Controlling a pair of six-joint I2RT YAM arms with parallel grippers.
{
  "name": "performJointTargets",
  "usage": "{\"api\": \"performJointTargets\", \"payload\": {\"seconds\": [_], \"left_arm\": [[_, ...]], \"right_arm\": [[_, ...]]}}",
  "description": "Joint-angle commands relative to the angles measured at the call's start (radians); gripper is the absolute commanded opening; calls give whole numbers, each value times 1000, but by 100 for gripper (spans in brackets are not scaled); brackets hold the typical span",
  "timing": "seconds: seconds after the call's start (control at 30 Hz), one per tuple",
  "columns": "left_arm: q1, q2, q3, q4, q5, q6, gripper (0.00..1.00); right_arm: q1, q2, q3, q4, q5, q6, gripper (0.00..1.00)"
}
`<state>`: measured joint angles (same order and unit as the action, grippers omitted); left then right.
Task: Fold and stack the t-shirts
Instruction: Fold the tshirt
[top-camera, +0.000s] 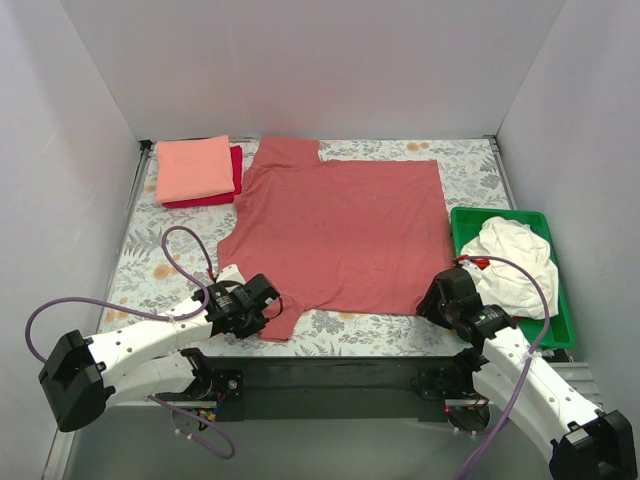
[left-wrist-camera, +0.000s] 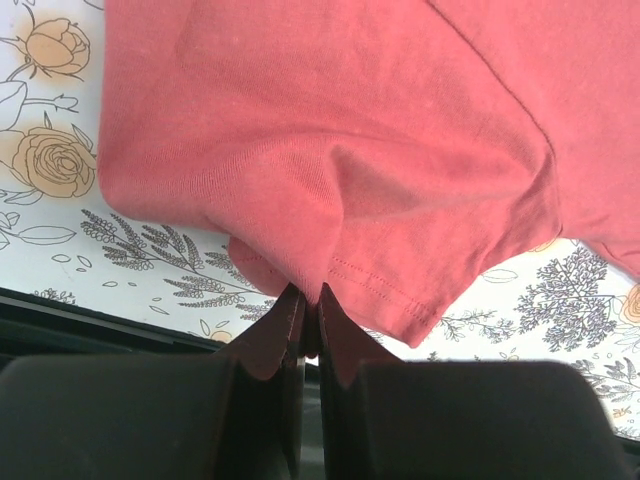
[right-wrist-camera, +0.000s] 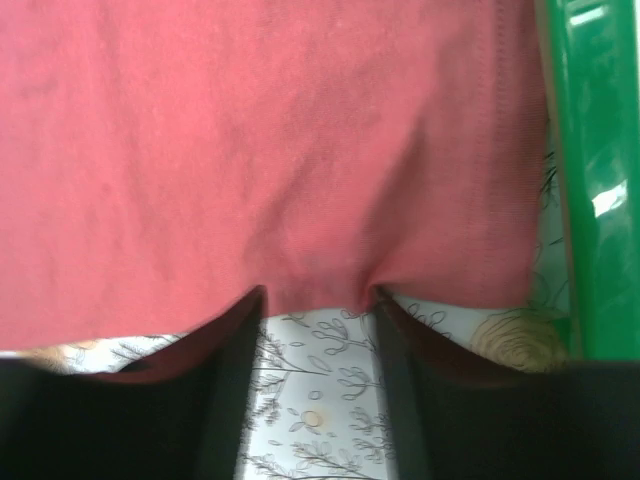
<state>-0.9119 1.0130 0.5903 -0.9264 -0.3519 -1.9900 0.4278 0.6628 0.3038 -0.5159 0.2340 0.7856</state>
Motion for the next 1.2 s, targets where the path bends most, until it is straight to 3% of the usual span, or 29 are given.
{"api": "performJointTargets", "payload": {"seconds": [0.0,0.2,0.3,0.8,1.17], "left_arm": [[-2,12,57,23,-58,-161,0],[-2,19,78,23,-94,-159,0],[-2,25,89,17,-105,-164,0],[21,58,180,55,-203,-86,0],[217,208,302,215,-112,161,0]], "right_arm": [[3,8,12,14,27,-51,41],[5,50,35,48,41,-83,22],[3,67,46,54,57,-92,1],[5,115,149,103,93,-212,1],[3,254,294,129,180,-289,1]]}}
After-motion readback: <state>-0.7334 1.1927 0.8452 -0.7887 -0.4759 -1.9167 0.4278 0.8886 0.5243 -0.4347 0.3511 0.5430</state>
